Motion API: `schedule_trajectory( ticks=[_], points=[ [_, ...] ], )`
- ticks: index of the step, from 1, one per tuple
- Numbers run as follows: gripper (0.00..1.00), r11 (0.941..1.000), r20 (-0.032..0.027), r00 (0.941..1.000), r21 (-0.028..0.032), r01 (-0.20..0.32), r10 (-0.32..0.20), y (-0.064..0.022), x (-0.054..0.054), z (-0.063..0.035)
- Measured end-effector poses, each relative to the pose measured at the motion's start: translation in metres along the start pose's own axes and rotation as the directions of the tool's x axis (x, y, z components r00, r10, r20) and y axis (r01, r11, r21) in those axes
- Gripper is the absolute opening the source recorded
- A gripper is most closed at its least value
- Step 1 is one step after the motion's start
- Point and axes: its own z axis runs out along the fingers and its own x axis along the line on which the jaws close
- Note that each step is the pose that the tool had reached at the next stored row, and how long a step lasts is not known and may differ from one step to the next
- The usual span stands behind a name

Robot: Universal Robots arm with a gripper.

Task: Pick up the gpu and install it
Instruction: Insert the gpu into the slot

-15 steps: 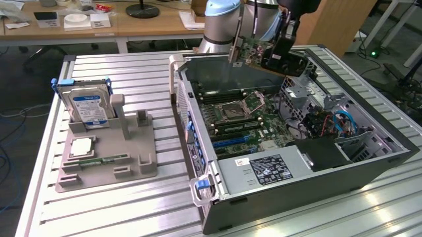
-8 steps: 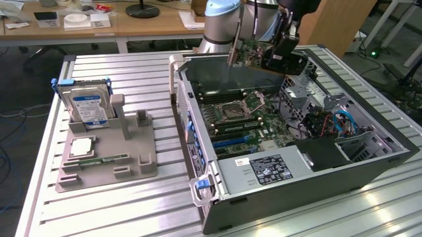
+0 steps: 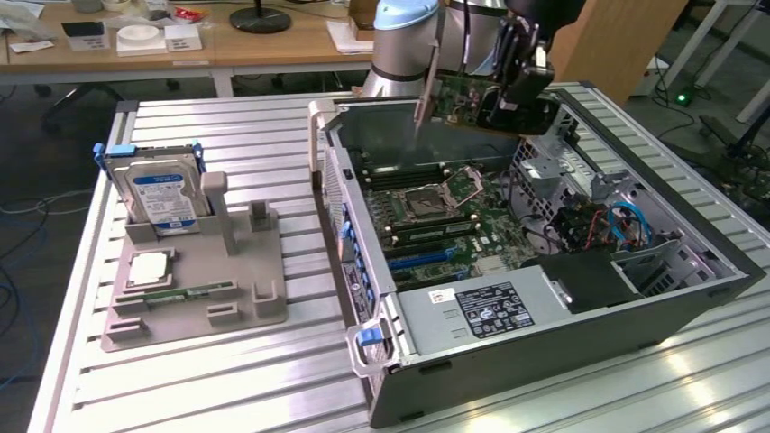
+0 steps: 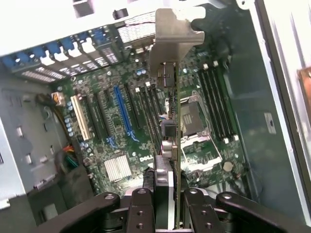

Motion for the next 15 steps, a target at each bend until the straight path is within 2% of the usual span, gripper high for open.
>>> schedule_trajectory(
  ticks=[4, 6, 7, 9, 10, 15],
  points=[
    [0.28, 0.9974, -0.0022, 0.9974, -0.0012, 0.072, -0.072, 0.0, 0.0, 0.0006],
    [0.28, 0.9945, -0.0027, 0.9945, 0.0003, 0.104, -0.104, -0.0001, 0.0, 0.0009],
    [0.28, 0.9931, -0.0027, 0.9931, 0.0033, 0.117, -0.117, -0.0001, 0.0001, 0.0009],
    [0.28, 0.9911, -0.0007, 0.9912, 0.0172, 0.132, -0.132, -0.0001, 0.0, 0.0015],
    [0.28, 0.9906, 0.0002, 0.9908, 0.0221, 0.135, -0.135, -0.0001, 0.0, 0.0022],
    [0.28, 0.9904, 0.0002, 0.9906, 0.0234, 0.136, -0.137, -0.0002, 0.0003, 0.0041]
  ],
)
